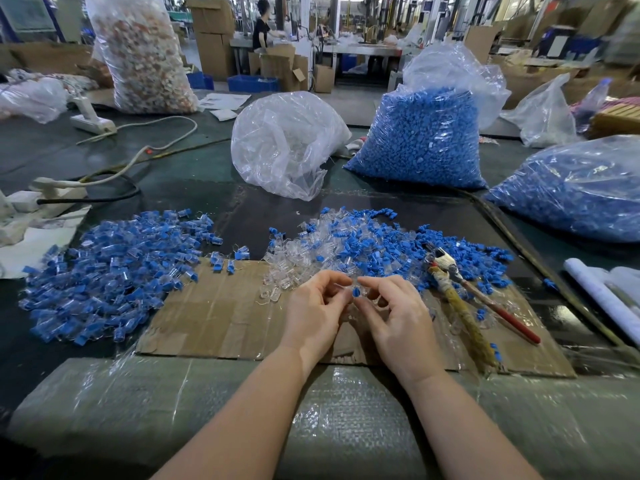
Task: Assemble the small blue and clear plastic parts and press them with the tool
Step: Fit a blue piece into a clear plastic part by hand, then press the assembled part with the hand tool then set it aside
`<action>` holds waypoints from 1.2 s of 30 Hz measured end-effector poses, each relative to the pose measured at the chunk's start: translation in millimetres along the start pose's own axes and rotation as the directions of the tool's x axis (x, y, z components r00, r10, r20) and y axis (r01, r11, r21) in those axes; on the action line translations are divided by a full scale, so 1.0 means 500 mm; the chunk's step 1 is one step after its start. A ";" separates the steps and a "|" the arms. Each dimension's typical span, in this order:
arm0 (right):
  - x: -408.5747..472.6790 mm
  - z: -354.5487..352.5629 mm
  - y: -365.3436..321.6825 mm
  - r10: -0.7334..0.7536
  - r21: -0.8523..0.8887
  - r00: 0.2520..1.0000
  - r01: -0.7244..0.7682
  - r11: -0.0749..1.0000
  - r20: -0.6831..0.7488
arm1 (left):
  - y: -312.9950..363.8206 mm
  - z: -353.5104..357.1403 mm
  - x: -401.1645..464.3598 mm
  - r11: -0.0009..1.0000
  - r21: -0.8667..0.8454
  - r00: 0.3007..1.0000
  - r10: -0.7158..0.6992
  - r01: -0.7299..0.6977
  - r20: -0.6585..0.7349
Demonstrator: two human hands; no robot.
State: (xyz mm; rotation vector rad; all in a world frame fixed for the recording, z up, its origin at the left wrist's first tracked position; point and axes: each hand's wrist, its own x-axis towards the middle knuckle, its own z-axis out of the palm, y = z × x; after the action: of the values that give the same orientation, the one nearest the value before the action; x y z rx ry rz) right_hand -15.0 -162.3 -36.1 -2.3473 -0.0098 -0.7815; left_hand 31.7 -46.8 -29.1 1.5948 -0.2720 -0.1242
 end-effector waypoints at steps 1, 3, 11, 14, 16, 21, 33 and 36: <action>0.000 -0.001 0.000 -0.006 -0.001 1.000 0.006 1.000 0.009 | 0.001 0.000 0.000 1.000 -0.010 1.000 -0.004 0.004 0.005; 0.001 -0.002 -0.001 -0.017 -0.003 0.999 0.017 1.000 0.027 | 0.002 0.001 -0.002 0.999 -0.033 1.000 -0.016 0.016 0.015; 0.002 -0.004 -0.001 -0.026 0.019 0.999 0.026 0.999 0.029 | -0.001 0.000 -0.002 0.999 0.032 1.000 -0.006 0.006 0.003; 0.002 -0.002 0.000 -0.021 0.036 0.999 0.019 0.999 0.035 | -0.002 0.000 -0.001 0.998 0.055 1.000 0.008 -0.007 -0.013; 0.002 -0.002 -0.001 -0.013 0.039 0.999 0.012 0.999 0.031 | -0.002 0.001 0.000 0.999 0.051 1.000 0.003 -0.002 -0.007; 0.013 -0.031 -0.003 0.001 -0.133 0.996 -0.013 0.991 -0.089 | -0.004 -0.001 0.006 0.999 0.012 0.999 -0.039 0.039 -0.014; 0.080 -0.164 0.056 0.770 -0.805 0.635 -0.429 0.411 0.055 | -0.010 -0.003 0.020 0.997 -0.017 0.996 -0.075 0.074 -0.040; 0.083 -0.171 0.059 0.759 -0.779 0.649 -0.451 0.436 0.049 | -0.007 -0.002 0.022 0.995 -0.046 0.995 -0.090 0.088 -0.050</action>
State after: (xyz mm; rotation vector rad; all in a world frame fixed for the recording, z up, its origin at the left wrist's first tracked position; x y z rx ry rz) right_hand -20.5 -243.4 20.8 -2.8430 1.1522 0.1647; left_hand 42.7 -48.2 -31.5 1.5645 -0.1568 -0.1565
